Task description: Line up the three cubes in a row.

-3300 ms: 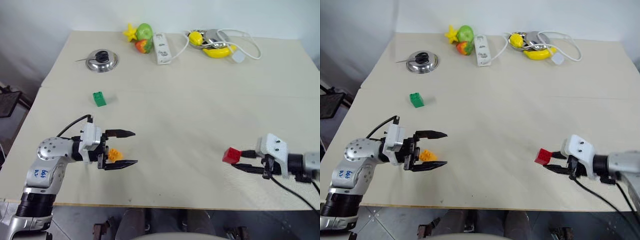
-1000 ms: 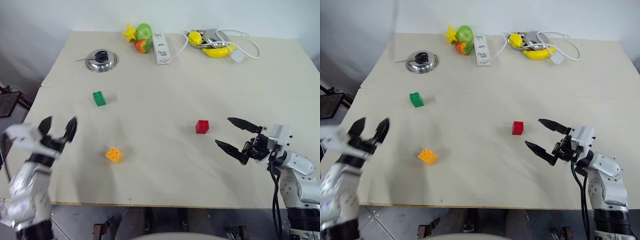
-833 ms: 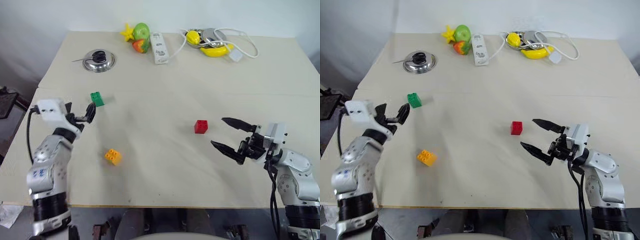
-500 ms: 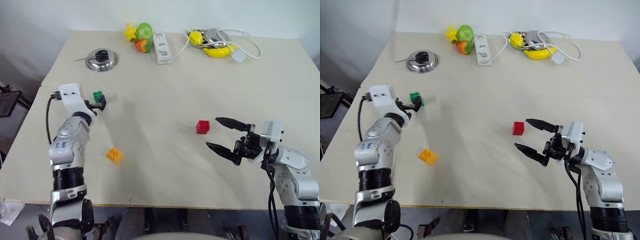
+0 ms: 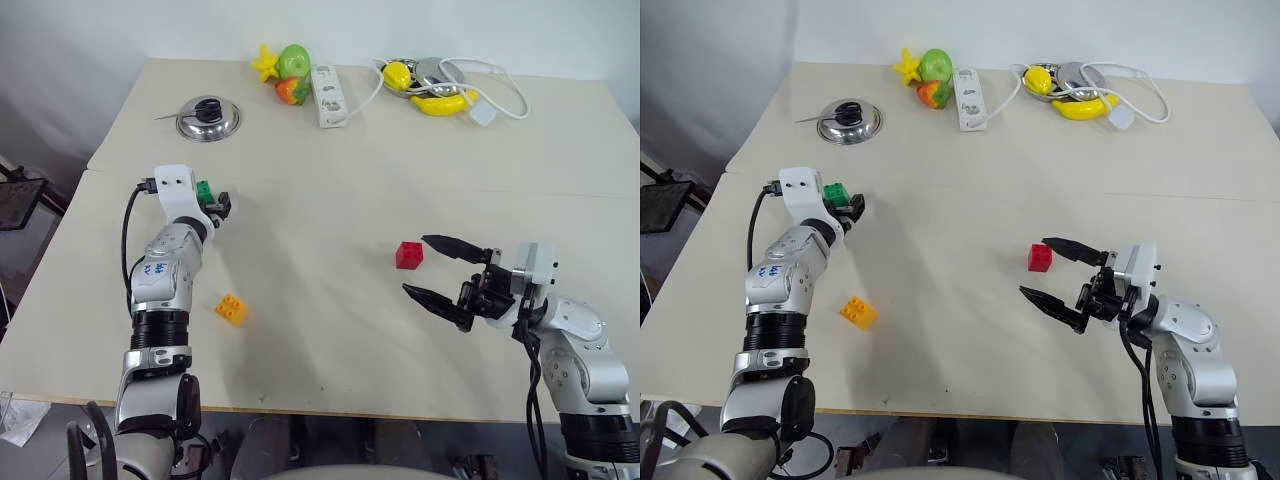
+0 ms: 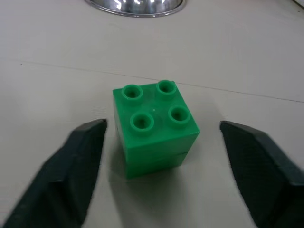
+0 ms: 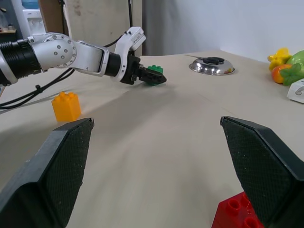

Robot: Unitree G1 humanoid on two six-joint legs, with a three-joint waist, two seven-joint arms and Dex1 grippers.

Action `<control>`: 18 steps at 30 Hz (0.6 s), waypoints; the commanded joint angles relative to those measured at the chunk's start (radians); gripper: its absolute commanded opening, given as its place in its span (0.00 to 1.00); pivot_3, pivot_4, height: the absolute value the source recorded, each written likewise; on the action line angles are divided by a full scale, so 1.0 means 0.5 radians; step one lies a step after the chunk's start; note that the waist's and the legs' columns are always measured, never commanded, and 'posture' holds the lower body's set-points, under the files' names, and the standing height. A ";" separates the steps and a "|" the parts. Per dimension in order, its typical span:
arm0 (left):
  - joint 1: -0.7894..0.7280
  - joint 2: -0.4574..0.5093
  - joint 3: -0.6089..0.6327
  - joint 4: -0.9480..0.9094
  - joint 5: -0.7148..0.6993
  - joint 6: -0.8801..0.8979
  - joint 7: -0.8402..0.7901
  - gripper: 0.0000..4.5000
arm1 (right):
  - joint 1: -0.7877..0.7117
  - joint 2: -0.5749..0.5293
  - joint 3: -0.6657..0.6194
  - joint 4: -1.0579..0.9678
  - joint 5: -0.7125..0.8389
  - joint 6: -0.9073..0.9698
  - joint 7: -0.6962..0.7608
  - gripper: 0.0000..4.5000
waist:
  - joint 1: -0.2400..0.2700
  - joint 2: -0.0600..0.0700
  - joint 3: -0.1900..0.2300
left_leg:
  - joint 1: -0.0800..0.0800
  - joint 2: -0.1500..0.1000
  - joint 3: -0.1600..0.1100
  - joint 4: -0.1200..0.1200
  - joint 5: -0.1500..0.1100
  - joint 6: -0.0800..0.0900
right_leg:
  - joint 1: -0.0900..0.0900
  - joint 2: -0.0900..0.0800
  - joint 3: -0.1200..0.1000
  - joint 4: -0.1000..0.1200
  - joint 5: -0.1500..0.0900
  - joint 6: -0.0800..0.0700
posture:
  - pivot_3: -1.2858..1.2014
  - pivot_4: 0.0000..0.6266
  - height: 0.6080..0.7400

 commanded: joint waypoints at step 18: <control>-0.178 0.635 -0.513 -0.041 -0.364 -0.648 -2.651 0.33 | 0.444 -0.281 -0.489 -0.116 0.117 -0.018 0.106 1.00 | 0.010 0.000 0.000 | -0.001 -0.004 0.002 0.001 0.000 0.000 | 0.002 0.000 -0.001 -0.003 0.000 0.000 | 0.52 0.24 1.00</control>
